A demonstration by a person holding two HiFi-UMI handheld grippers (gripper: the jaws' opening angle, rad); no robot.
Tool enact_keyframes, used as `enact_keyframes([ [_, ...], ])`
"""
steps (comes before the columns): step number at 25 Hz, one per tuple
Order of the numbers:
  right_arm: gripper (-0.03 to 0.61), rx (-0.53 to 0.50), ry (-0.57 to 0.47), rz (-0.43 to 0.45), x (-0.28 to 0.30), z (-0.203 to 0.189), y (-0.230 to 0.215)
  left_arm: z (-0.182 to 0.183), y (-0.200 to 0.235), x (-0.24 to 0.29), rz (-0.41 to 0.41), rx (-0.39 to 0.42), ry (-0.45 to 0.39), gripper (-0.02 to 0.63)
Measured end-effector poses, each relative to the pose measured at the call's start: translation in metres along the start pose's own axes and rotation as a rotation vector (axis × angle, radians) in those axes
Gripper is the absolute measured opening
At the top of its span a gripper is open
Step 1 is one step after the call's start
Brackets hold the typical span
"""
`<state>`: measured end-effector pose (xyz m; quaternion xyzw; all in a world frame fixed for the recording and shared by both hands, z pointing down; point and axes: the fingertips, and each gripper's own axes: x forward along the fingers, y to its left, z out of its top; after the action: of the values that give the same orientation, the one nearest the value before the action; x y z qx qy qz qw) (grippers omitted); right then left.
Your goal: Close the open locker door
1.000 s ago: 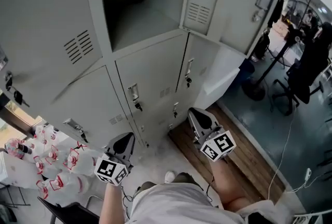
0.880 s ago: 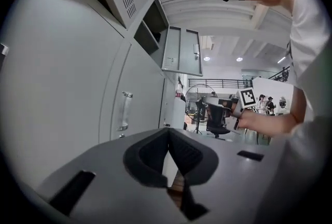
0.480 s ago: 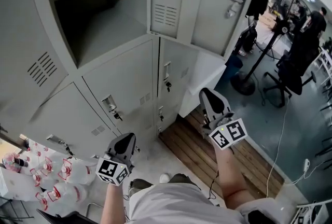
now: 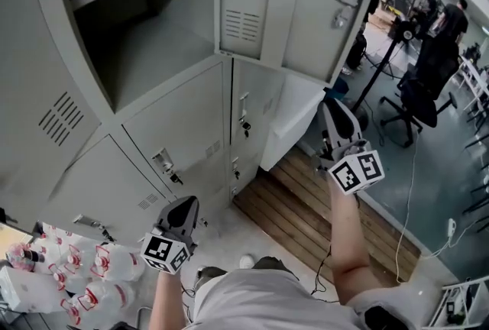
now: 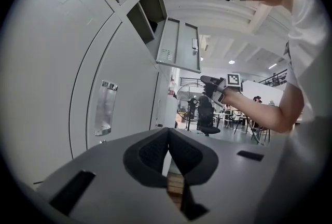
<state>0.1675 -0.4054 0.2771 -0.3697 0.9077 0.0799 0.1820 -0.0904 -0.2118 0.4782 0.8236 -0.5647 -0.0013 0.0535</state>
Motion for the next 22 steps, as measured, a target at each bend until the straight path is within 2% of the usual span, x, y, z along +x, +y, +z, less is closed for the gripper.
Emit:
enact_keyframes([
  [5, 0.120, 0.005, -0.019, -0.006, 0.013, 0.011, -0.008, -0.001, 0.007, 0.000, -0.020, 0.002, 0.011, 0.000],
  [11, 0.143, 0.000, -0.046, -0.014, 0.022, 0.022, -0.011, -0.001, 0.012, 0.000, -0.035, 0.008, 0.019, 0.000],
  [22, 0.120, -0.006, -0.045, 0.003, 0.028, 0.021, -0.011, 0.000, 0.021, 0.003, -0.041, 0.011, 0.027, 0.000],
])
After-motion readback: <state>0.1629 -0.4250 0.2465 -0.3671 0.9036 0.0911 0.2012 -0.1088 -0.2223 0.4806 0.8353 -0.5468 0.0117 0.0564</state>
